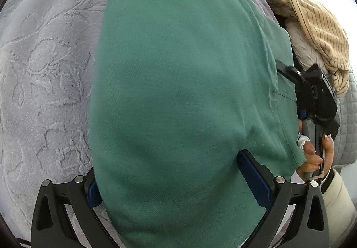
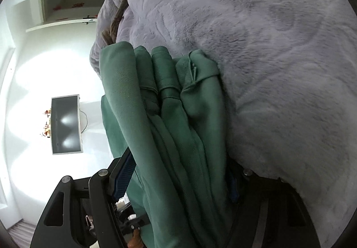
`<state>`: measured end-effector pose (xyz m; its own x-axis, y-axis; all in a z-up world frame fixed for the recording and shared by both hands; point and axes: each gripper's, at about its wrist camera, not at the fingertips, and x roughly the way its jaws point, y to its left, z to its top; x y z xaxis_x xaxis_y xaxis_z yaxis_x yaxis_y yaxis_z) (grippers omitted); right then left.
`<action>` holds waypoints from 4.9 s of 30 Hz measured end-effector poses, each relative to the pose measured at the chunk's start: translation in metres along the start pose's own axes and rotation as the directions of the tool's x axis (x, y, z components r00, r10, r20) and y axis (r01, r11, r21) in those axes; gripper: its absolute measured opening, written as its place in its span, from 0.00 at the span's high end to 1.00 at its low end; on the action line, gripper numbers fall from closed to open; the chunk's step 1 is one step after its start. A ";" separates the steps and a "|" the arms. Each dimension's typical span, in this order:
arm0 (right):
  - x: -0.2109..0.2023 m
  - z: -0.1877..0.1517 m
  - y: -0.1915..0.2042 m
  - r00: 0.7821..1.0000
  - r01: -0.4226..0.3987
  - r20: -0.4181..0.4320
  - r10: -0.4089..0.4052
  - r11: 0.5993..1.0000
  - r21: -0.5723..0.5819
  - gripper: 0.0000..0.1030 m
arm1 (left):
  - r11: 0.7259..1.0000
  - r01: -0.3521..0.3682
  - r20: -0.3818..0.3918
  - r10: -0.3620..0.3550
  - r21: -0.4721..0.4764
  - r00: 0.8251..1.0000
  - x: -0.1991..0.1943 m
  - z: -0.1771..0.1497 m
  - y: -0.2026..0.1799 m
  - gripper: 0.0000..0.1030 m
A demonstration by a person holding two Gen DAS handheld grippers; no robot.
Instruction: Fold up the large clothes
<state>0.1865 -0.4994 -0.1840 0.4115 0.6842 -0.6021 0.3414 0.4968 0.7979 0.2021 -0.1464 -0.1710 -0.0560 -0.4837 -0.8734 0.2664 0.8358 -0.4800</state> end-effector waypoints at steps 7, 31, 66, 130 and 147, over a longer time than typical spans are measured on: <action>-0.017 -0.016 0.014 0.994 -0.096 0.042 0.096 0.995 0.003 0.78 | 1.000 -0.011 0.081 0.009 0.025 0.997 -0.017 -0.005 -0.019 0.38; 0.065 -0.217 0.121 0.938 -0.347 0.008 0.347 0.937 0.037 0.78 | 0.989 0.087 0.106 -0.100 0.117 0.989 -0.193 -0.128 0.065 0.58; 0.113 -0.231 0.099 0.898 0.425 0.149 -0.414 0.904 -0.053 0.83 | 0.971 -0.239 0.241 0.226 0.025 0.944 -0.174 -0.099 0.177 0.24; 0.065 -0.362 0.094 0.810 0.578 -0.047 -0.584 0.810 -0.101 0.93 | 0.878 -0.459 0.087 0.451 0.137 0.888 -0.207 -0.260 0.159 0.11; 0.081 -0.380 0.118 0.762 0.636 -0.042 -0.646 0.760 -0.137 0.89 | 0.889 -0.445 0.033 0.444 0.103 0.895 -0.210 -0.250 0.166 0.11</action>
<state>-0.0607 -0.1823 -0.1277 0.0582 0.2231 -0.9731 0.4054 0.8855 0.2272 0.0171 0.1586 -0.0874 0.0999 -0.0701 -0.9925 0.3610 0.9321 -0.0295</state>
